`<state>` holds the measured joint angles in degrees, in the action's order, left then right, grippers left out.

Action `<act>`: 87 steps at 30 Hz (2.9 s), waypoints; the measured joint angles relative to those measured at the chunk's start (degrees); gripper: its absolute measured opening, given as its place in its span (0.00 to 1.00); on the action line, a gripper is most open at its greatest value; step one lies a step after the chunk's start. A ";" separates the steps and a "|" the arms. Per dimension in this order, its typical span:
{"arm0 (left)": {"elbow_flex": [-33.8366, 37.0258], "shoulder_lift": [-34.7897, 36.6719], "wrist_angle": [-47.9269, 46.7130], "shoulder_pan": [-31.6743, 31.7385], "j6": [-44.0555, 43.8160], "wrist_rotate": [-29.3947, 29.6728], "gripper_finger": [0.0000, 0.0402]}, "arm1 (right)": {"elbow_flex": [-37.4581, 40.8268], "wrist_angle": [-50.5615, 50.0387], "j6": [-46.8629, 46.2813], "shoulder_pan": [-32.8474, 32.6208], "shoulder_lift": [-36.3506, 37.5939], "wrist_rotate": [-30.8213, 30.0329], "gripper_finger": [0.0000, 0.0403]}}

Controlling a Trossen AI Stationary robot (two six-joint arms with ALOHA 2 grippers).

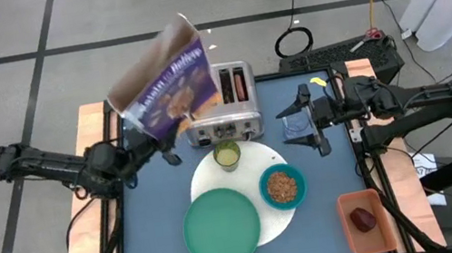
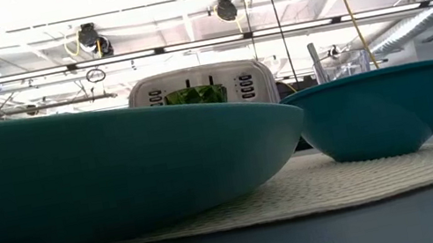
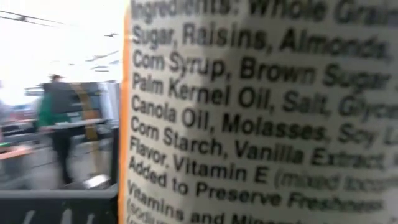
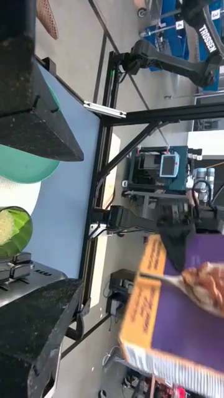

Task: Arrange a breakfast setting
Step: Pour the cereal into the blue bowl

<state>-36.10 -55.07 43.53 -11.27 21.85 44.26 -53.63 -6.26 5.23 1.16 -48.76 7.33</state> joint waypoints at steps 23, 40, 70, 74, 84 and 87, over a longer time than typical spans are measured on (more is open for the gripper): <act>22.59 5.40 11.05 7.14 -4.02 21.50 0.42 | 0.00 -0.07 -0.04 0.00 -0.10 0.22 0.79; 35.07 4.68 9.99 13.68 -24.33 21.79 0.42 | 0.02 -0.03 -0.04 0.00 -0.10 0.22 0.79; 33.46 -23.15 10.31 13.92 -47.69 30.84 0.42 | 0.04 -0.02 1.68 0.01 -0.10 0.20 0.79; 33.46 -24.94 10.27 13.88 -47.69 30.80 0.42 | 0.04 0.30 1.72 0.00 -0.13 0.20 0.79; 33.38 -30.51 10.21 13.89 -51.56 27.50 0.42 | 0.04 1.64 4.94 0.00 -0.13 0.20 0.79; 33.35 -32.12 10.23 13.88 -53.66 27.37 0.42 | 0.04 1.62 4.96 0.01 -0.13 0.20 0.79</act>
<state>-2.74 -87.19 53.76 2.61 -31.81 71.63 -53.58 -4.64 10.20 1.17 -48.88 7.53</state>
